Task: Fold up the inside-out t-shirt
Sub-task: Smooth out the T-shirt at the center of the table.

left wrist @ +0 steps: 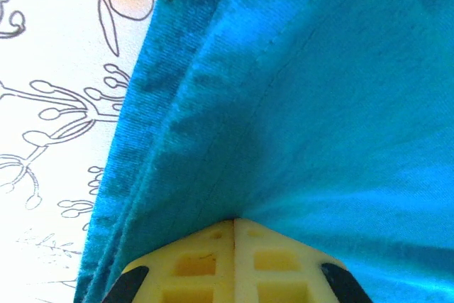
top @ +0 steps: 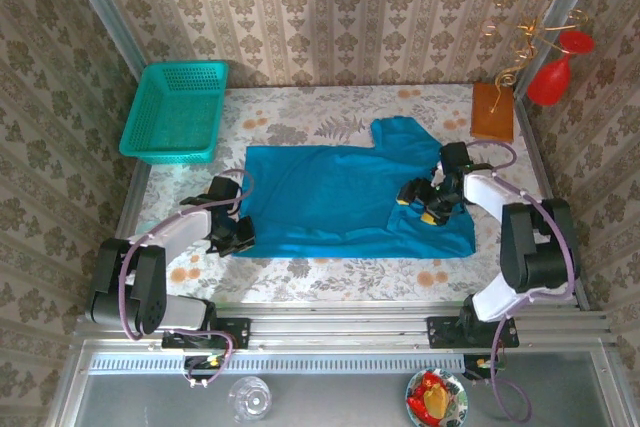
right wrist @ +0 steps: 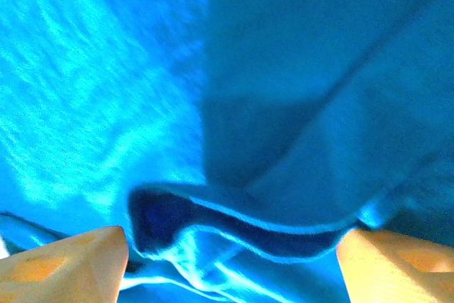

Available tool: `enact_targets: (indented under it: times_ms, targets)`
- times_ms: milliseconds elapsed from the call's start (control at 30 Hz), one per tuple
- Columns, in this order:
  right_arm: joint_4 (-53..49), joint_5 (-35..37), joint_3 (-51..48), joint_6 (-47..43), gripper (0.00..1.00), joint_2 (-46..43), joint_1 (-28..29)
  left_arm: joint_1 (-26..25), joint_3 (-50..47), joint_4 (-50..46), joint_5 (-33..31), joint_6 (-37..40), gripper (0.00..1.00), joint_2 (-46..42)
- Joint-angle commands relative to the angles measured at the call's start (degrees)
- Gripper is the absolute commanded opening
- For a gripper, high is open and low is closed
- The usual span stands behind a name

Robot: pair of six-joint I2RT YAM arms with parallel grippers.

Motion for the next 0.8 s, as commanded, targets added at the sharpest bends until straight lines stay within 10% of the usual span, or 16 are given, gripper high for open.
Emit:
enact_targets:
  times_ms: [0,167,467,767]
  targets:
    - [11.6,-10.6,3.7,4.9,0.78,1.9,-0.4,0.3,0.6,-2.9,-1.3,-0.1,0.02,-1.0]
    - [15.1,-15.8,6.0,6.0,0.77,1.6,-2.6,0.3,0.7,-3.4,-1.3,-0.1,0.03,-2.5]
    - [-11.6,8.8,3.1,-9.1,0.73,-7.4,-6.9,0.3,4.7,-2.8,0.6,0.6,0.06,-5.2]
    - [-6.5,8.9,-10.8,-3.0,0.78,-9.7,-13.6,1.2,3.2,5.3,6.5,-0.5,0.05,4.7]
